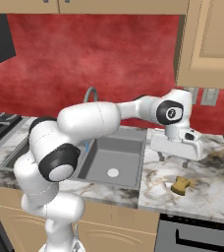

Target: Soak the sponge with water for a few seconds and then drop it inside the sink.

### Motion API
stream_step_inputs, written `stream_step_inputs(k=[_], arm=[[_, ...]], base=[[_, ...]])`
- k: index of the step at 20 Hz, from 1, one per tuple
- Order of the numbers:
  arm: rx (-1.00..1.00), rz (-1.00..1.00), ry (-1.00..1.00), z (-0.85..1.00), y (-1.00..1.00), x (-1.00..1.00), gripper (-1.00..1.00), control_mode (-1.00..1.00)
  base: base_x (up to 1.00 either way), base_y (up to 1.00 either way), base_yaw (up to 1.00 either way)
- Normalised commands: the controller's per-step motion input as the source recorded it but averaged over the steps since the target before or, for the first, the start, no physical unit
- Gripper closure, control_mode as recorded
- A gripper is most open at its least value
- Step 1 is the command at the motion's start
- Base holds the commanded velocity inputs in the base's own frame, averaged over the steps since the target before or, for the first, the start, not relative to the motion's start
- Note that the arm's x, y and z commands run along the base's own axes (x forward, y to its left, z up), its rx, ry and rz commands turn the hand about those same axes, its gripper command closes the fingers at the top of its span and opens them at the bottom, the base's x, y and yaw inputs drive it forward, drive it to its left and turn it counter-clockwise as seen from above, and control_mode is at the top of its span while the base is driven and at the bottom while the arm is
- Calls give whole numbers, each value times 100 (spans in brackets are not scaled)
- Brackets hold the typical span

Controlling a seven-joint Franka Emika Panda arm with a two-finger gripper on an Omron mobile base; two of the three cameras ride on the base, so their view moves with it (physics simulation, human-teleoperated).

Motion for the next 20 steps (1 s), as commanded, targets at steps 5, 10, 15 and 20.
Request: stream_step_inputs(k=[5,10,15,20], arm=[[11,5,0,-3,-23,3,-100,-100],[7,9,0,-1,-11,0,-100,-100],[2,12,-5,-10,-1,0,-100,-100],[1,13,-18,-25,0,0,-100,-100]], base=[[0,0,0],[0,0,0],[0,0,0],[0,0,0]])
